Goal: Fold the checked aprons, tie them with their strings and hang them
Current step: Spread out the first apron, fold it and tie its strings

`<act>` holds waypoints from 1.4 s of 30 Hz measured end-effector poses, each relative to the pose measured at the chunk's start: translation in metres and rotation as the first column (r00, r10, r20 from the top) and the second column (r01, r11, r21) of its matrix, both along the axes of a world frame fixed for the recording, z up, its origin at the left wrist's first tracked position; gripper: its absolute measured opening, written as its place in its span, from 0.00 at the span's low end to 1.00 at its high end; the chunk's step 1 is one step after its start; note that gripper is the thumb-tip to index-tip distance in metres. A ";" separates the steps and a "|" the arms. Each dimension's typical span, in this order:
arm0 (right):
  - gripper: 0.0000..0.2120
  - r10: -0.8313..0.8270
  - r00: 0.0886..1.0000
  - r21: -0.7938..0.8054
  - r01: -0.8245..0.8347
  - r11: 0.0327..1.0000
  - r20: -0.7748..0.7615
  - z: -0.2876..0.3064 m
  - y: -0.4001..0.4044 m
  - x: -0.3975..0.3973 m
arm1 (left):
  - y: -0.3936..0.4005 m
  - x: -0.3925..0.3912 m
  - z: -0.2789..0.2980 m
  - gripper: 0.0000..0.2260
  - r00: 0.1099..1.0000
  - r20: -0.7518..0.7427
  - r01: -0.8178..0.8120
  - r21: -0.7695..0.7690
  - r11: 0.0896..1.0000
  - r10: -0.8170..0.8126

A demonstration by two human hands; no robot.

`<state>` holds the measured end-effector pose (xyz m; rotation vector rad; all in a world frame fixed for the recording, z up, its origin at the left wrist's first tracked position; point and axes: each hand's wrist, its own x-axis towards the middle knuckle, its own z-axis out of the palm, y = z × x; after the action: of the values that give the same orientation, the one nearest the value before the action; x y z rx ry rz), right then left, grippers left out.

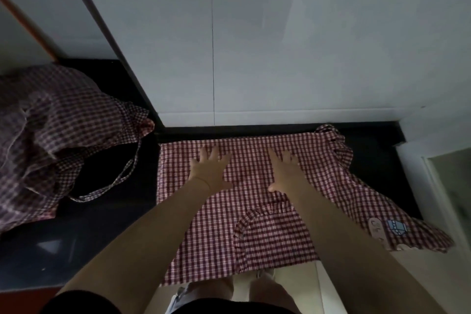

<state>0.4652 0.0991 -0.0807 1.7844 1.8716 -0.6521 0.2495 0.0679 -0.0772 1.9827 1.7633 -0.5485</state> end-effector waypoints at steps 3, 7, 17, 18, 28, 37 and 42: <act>0.54 -0.026 0.998 0.004 0.026 1.000 -0.054 0.003 -0.003 0.009 | -0.003 -0.002 -0.010 0.51 0.999 -0.018 -0.028 -0.074 0.997 0.026; 0.47 0.008 0.991 0.028 -0.005 1.000 -0.130 0.006 -0.010 0.013 | 0.011 0.000 0.002 0.55 0.987 -0.160 -0.011 -0.102 0.995 -0.005; 0.12 -0.395 0.852 0.385 0.511 0.768 -0.342 0.047 0.011 0.102 | 0.027 0.116 0.021 0.29 0.994 0.105 0.024 0.057 0.998 -0.029; 0.12 -0.466 0.811 0.362 0.578 0.731 -0.353 0.047 0.013 0.122 | 0.025 0.135 0.020 0.30 0.987 0.158 0.035 0.039 0.999 -0.041; 0.28 -0.693 0.568 -0.225 0.678 0.700 -0.445 0.021 0.031 0.193 | 0.024 0.222 0.001 0.46 0.971 0.046 -0.228 -0.102 0.968 0.233; 0.09 -0.603 0.569 -0.318 0.524 0.790 -0.559 0.013 0.056 0.196 | 0.010 0.236 -0.006 0.39 0.890 -0.005 -0.455 -0.051 0.889 0.456; 0.04 -0.165 0.942 0.181 0.223 0.958 -0.291 0.020 0.075 0.206 | 0.010 0.242 -0.010 0.39 0.870 -0.039 -0.493 -0.034 0.869 0.492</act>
<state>0.6715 0.1745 -0.0611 2.1304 2.0222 -0.8356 0.4920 0.0775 -0.0871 1.4098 2.1511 -0.4334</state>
